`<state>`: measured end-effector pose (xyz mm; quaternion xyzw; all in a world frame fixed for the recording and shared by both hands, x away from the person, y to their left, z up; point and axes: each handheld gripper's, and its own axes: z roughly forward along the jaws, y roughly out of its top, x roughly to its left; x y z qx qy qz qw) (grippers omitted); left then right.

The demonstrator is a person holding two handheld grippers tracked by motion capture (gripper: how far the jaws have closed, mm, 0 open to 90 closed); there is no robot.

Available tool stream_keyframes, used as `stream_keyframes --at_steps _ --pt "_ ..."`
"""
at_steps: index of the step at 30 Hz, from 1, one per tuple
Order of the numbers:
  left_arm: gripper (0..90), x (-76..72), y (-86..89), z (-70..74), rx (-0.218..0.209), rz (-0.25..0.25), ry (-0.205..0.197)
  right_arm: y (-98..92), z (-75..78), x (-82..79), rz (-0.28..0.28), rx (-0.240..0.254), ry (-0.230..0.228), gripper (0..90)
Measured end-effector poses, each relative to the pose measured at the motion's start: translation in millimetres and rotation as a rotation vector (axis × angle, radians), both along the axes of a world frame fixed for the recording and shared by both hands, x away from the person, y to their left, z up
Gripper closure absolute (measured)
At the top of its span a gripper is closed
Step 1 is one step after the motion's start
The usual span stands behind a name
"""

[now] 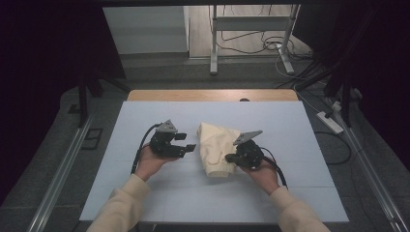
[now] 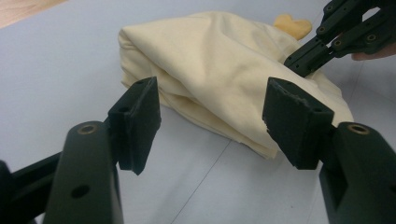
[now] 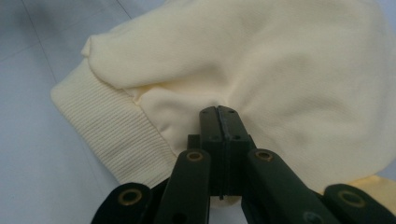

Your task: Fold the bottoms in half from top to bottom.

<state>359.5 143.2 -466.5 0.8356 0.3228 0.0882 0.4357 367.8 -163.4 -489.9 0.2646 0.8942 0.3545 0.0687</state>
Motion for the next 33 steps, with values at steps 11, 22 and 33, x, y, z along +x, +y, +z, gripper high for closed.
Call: stream_keyframes --at_steps 11,22,33 --pt "35.2 -6.7 -1.8 -4.0 -0.004 -0.005 0.014 -13.3 20.1 -10.7 -0.017 0.054 -0.062 88.7" --pt "34.5 -19.7 3.0 -8.8 0.003 0.003 0.024 -47.4 18.8 -23.1 -0.048 0.062 -0.07 88.5" --pt "34.2 -38.8 17.5 -16.2 -0.008 0.026 0.043 -79.9 5.4 -32.9 -0.117 0.043 -0.058 53.4"
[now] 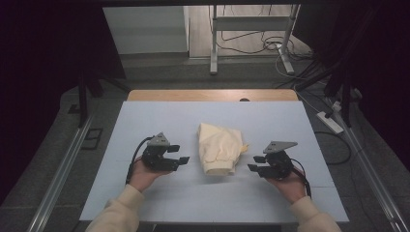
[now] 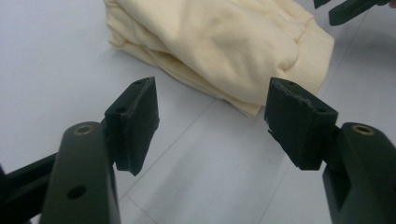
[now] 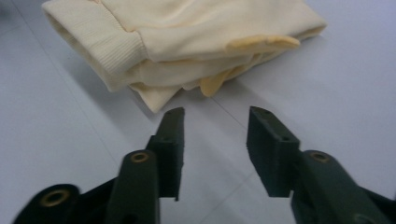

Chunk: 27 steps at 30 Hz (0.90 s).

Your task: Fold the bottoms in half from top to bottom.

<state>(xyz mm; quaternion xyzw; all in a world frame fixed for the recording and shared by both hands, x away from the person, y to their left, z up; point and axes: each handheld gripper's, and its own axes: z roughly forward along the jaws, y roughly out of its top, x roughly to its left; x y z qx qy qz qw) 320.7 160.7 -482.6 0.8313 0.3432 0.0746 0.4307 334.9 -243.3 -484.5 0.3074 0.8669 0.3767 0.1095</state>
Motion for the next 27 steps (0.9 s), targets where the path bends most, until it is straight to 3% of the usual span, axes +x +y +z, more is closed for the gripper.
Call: stream_keyframes --at_steps 4,14,19,27 --pt "34.1 -5.9 4.0 -1.2 -0.005 0.007 -0.001 -6.6 -2.9 -7.0 -0.007 0.006 0.003 46.6" --pt "33.9 -29.1 22.3 -8.7 -0.001 0.032 0.014 -20.3 -6.1 -13.0 -0.009 0.004 0.005 39.5" --pt "33.9 -45.4 31.4 -11.5 0.001 0.045 0.007 -27.8 -5.1 -19.0 -0.006 0.011 -0.032 39.3" --pt "33.5 -58.8 37.8 -14.7 -0.007 0.055 0.011 -37.6 -3.8 -26.0 -0.015 0.036 -0.026 37.8"
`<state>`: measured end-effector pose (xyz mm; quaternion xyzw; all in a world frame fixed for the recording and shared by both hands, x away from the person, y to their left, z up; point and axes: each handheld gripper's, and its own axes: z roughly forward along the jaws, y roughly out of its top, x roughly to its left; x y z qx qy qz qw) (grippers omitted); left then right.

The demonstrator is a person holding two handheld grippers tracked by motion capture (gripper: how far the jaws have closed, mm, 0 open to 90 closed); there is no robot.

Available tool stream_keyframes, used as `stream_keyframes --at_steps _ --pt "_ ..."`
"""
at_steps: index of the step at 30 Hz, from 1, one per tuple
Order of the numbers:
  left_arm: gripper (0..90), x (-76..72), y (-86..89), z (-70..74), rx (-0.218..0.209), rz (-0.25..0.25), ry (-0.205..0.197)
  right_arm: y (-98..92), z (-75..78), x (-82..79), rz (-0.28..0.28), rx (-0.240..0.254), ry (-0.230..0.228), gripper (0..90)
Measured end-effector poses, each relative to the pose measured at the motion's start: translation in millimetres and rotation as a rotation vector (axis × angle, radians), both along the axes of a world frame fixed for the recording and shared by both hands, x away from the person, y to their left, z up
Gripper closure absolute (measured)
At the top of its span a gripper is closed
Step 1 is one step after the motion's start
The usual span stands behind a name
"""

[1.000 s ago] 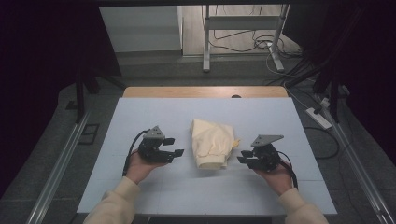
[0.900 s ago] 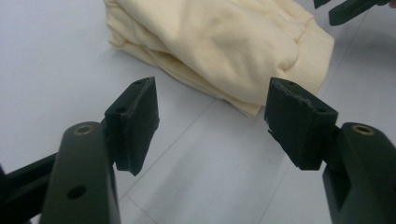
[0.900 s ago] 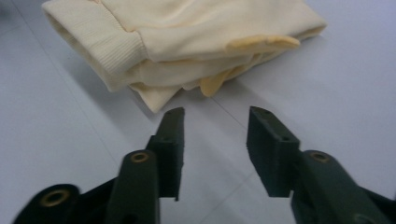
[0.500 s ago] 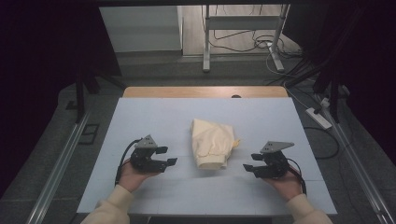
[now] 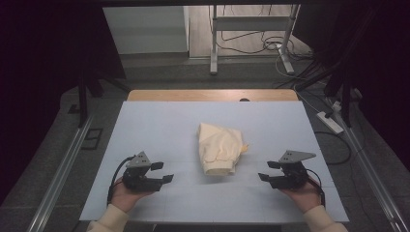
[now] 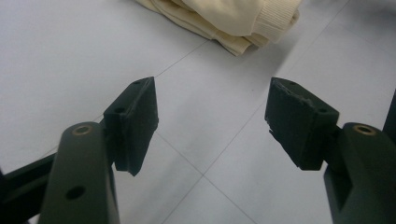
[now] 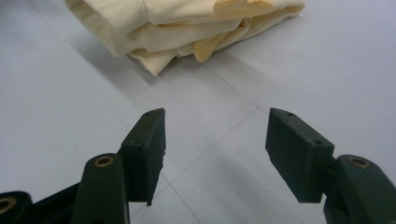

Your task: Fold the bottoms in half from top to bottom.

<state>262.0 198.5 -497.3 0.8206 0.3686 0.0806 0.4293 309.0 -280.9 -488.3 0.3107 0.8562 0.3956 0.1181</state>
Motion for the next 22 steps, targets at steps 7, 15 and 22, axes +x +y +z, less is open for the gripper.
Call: stream_keyframes --at_steps 7,15,22 --pt "33.2 0.2 2.3 -1.4 0.002 0.008 0.007 -2.9 -0.2 -0.9 0.002 -0.001 0.005 37.5" --pt "33.0 0.2 2.1 -1.4 -0.005 0.005 0.011 -0.3 -1.9 -0.8 0.013 -0.015 0.01 37.3" --pt "32.9 0.3 3.1 -1.0 -0.015 0.009 0.014 0.4 -3.0 -0.3 0.015 -0.022 0.017 37.0"
